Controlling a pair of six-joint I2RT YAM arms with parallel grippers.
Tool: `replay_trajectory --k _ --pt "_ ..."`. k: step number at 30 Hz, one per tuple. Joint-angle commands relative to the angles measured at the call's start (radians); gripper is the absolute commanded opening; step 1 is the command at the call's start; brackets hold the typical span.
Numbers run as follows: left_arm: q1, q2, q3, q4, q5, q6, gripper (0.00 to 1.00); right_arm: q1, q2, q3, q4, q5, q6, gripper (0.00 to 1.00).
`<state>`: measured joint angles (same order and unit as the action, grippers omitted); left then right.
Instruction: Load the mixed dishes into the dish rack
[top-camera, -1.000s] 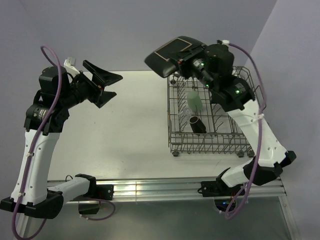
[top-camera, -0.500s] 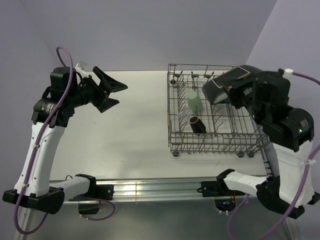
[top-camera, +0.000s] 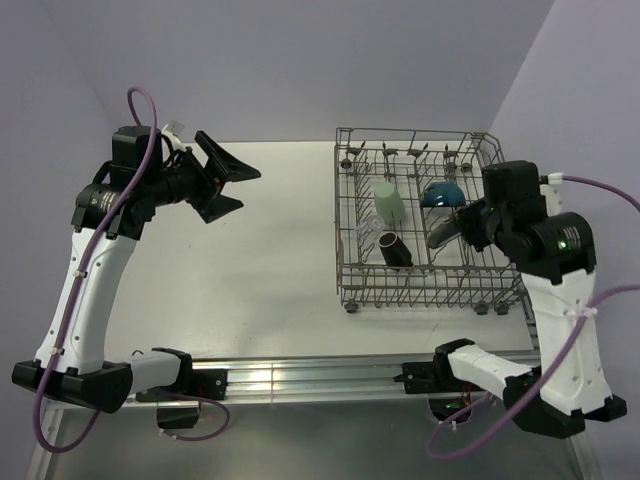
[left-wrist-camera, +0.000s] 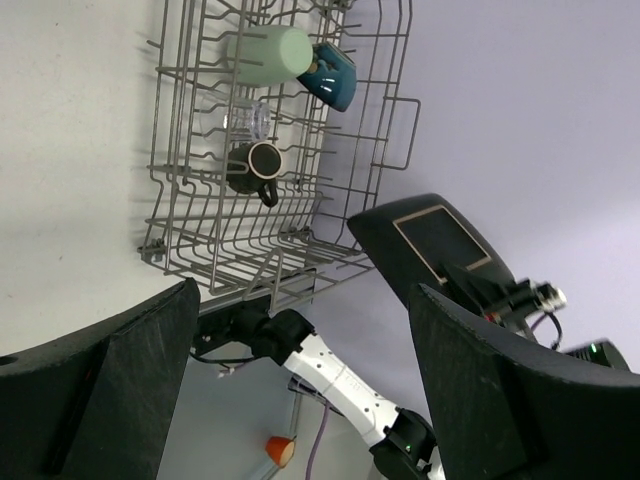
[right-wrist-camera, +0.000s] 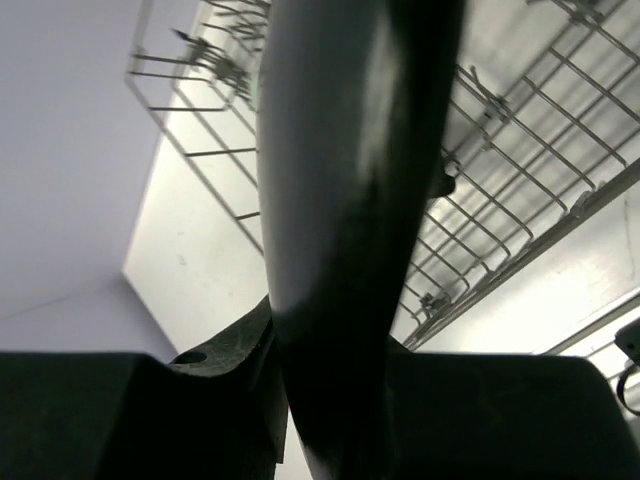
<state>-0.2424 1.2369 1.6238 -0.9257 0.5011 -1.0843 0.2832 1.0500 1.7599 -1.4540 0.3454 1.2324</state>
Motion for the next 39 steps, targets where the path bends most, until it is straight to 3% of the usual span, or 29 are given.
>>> replay_trajectory --k 1,6,16,39 --pt "0.003 -0.007 0.041 -0.019 0.028 0.03 0.91 -0.055 0.011 -0.016 0.096 -0.051 -0.02 0.0" --pt "0.003 -0.005 0.039 -0.036 0.03 0.035 0.91 -0.183 -0.014 -0.146 0.174 -0.164 -0.013 0.0" --pt "0.003 0.012 0.035 -0.03 0.048 0.04 0.92 -0.312 -0.028 -0.296 0.291 -0.252 0.016 0.0" --pt "0.005 0.042 0.002 -0.029 0.057 0.057 0.92 -0.437 0.013 -0.418 0.423 -0.273 0.07 0.0"
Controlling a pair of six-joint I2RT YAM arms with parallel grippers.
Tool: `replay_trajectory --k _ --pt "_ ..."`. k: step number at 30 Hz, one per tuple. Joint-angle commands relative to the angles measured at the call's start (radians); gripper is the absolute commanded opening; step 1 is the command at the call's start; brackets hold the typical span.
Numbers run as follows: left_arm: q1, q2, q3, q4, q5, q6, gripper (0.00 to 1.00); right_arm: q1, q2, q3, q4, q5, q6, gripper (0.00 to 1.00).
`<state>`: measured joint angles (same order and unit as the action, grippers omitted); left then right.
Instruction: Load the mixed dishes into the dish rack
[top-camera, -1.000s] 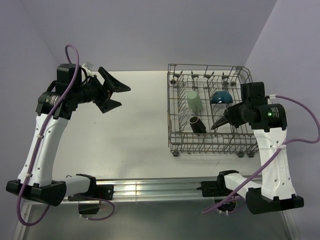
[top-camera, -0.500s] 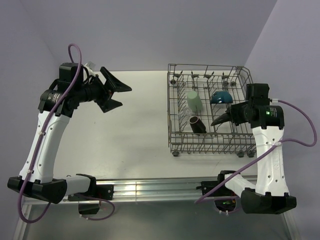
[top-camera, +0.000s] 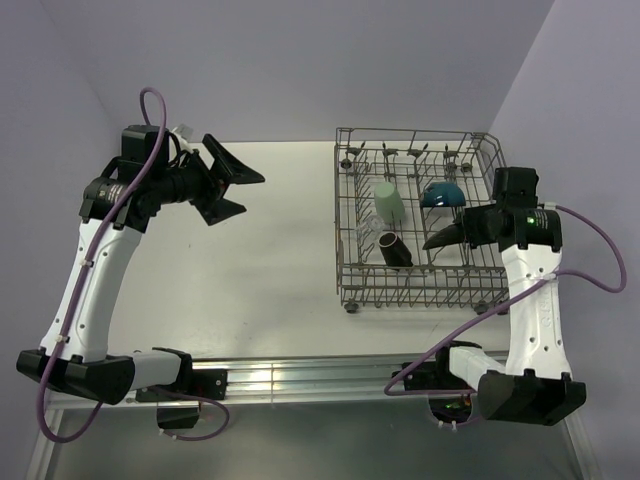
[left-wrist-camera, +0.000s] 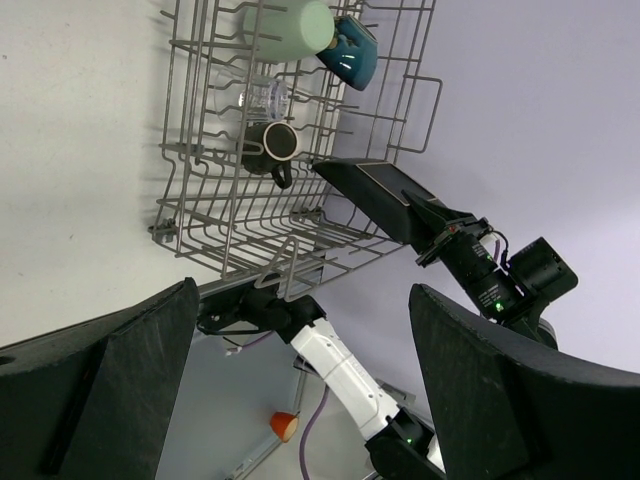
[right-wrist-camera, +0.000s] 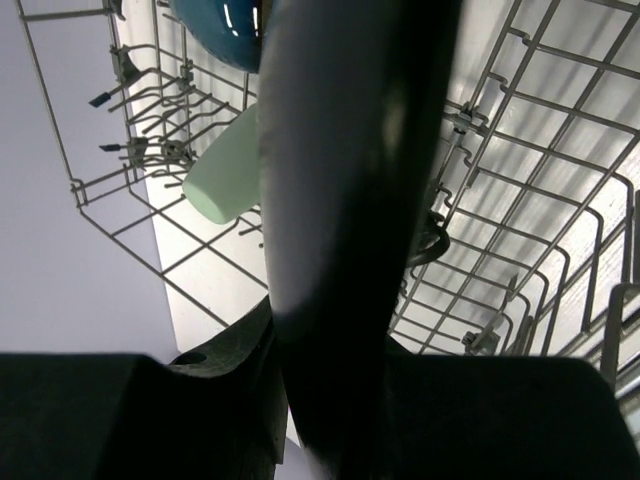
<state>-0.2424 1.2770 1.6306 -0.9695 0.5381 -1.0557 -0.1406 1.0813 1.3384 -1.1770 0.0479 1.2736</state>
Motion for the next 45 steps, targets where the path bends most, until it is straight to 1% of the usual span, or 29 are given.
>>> replay_trajectory --k 1,9,11,14,22,25,30,38,45 --pt "0.005 0.002 -0.005 0.017 0.022 0.026 0.92 -0.014 -0.018 -0.002 0.154 0.023 0.032 0.0" --pt "0.009 0.015 -0.005 0.012 0.023 0.034 0.92 -0.017 -0.021 -0.073 0.209 0.017 0.107 0.0" --pt "0.011 0.015 -0.011 0.014 0.025 0.036 0.92 -0.017 -0.021 -0.09 0.211 0.006 0.124 0.0" --pt "0.014 0.019 -0.014 0.012 0.028 0.037 0.92 -0.017 -0.021 -0.111 0.191 0.024 0.191 0.0" --pt "0.017 0.028 -0.018 0.02 0.033 0.034 0.92 -0.017 0.032 -0.11 0.194 0.035 0.211 0.0" --pt "0.02 0.028 -0.02 0.018 0.033 0.039 0.93 -0.017 0.043 -0.075 0.201 0.021 0.187 0.0" --pt "0.023 0.028 -0.04 0.028 0.04 0.031 0.93 -0.014 0.035 0.027 0.152 0.064 0.178 0.0" --pt "0.023 0.042 -0.035 0.031 0.039 0.026 0.93 -0.014 0.04 0.061 0.151 0.035 0.158 0.0" --pt "0.023 0.047 -0.049 0.034 0.042 0.026 0.93 -0.014 0.06 0.171 0.131 0.021 0.162 0.0"
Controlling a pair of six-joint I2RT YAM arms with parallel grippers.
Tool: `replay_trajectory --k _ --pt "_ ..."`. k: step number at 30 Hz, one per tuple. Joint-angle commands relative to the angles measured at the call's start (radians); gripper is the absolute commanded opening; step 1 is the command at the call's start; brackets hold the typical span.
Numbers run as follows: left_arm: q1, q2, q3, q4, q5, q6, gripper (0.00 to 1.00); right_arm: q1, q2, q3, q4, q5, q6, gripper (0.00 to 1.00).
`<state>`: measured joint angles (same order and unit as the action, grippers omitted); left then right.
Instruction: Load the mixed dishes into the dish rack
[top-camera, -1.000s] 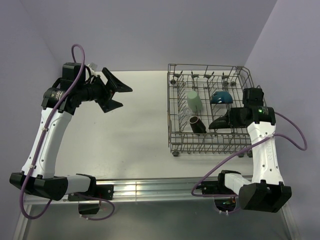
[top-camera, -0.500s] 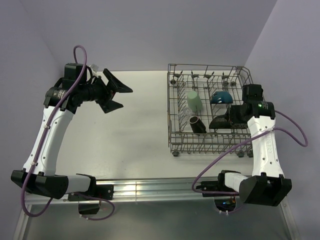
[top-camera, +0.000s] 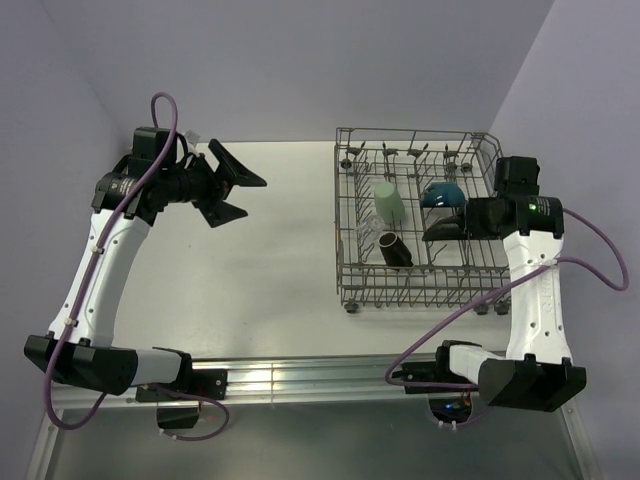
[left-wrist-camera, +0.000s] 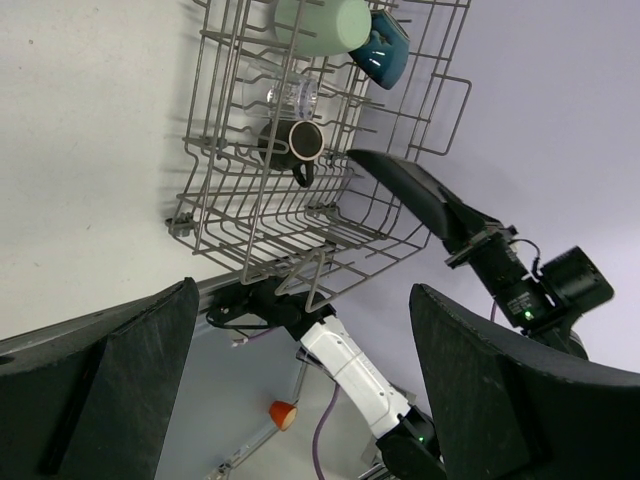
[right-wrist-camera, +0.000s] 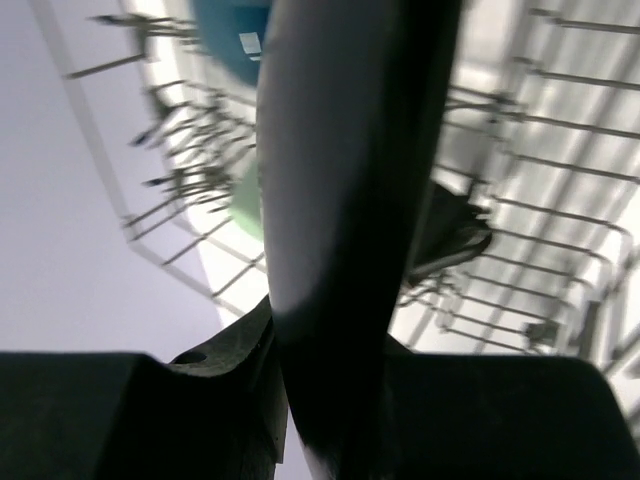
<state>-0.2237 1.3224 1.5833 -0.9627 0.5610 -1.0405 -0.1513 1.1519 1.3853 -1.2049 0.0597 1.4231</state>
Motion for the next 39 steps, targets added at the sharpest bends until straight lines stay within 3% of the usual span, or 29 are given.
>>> replay_trajectory --k 1,18,39 --pt "0.004 0.004 0.007 0.025 0.016 0.013 0.93 -0.004 -0.003 0.136 0.156 0.003 0.014 0.0" --pt "0.004 0.028 0.015 0.019 0.017 0.02 0.93 -0.004 -0.032 0.081 0.122 0.031 0.043 0.0" --pt "0.004 0.041 0.012 0.012 0.017 0.027 0.93 -0.004 -0.058 -0.123 0.197 0.069 0.085 0.0"
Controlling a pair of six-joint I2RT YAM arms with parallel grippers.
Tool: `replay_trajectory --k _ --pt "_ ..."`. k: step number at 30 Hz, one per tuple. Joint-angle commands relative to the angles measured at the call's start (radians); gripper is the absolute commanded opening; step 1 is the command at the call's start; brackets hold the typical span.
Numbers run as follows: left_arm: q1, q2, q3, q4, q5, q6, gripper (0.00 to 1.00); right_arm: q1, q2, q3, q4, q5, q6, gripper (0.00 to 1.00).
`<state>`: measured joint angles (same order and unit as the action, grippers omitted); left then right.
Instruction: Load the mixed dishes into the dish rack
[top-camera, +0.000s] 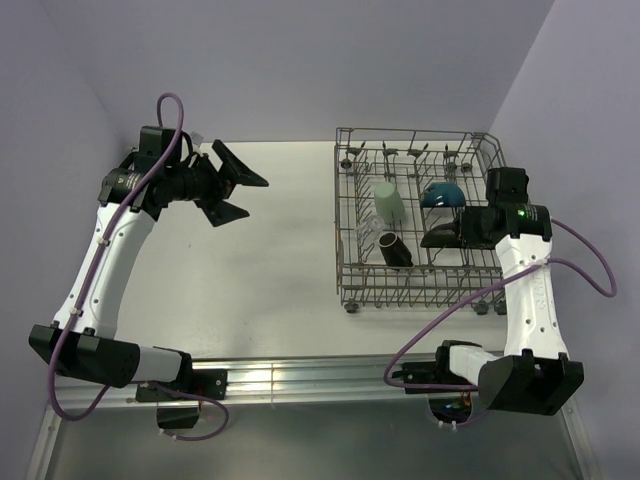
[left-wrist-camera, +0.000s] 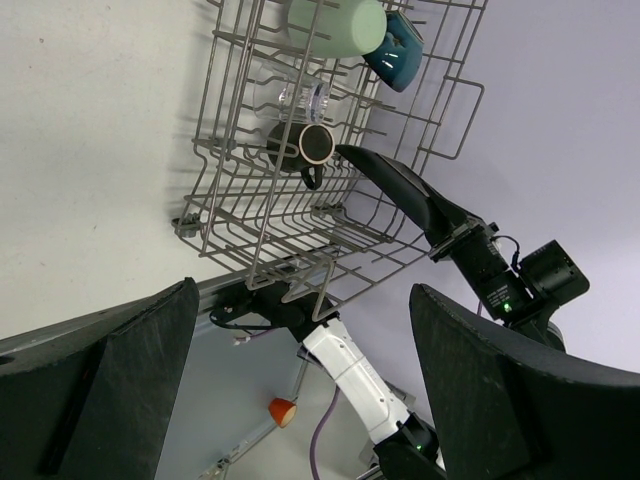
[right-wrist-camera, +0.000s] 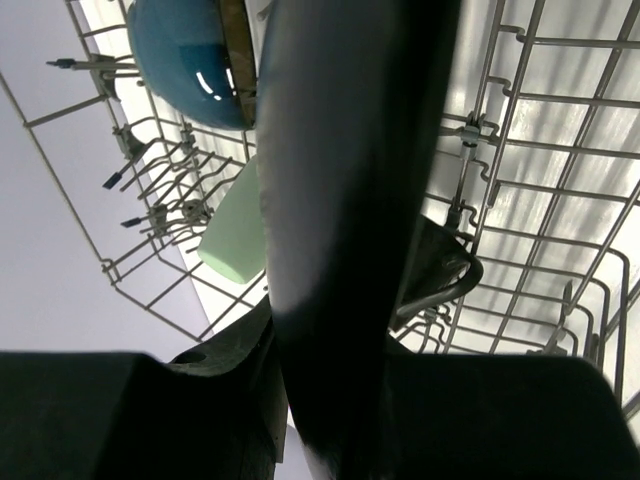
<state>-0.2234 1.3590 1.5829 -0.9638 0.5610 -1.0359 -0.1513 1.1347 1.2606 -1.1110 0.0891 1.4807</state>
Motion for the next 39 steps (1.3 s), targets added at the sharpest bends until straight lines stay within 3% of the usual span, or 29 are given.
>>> replay_trajectory --k 1,11,19,26,29,39 --pt "0.004 0.003 0.011 0.013 0.019 0.022 0.93 -0.004 -0.041 -0.004 0.103 0.044 0.032 0.0" --pt "0.004 0.006 0.003 0.02 0.022 0.017 0.93 -0.004 0.048 -0.033 0.131 0.077 0.02 0.0" --pt "0.006 0.0 -0.008 0.023 0.014 0.005 0.93 -0.002 0.112 -0.044 0.157 0.078 -0.008 0.2" --pt "0.006 -0.015 -0.029 0.03 0.005 -0.009 0.93 -0.002 0.14 -0.036 0.198 0.057 -0.052 0.58" --pt "0.006 -0.018 -0.04 0.03 -0.006 -0.013 0.93 -0.002 0.149 -0.024 0.206 0.04 -0.072 0.67" --pt "0.006 -0.031 -0.072 0.051 -0.018 -0.038 0.93 0.001 0.158 0.089 0.201 0.049 -0.146 0.73"
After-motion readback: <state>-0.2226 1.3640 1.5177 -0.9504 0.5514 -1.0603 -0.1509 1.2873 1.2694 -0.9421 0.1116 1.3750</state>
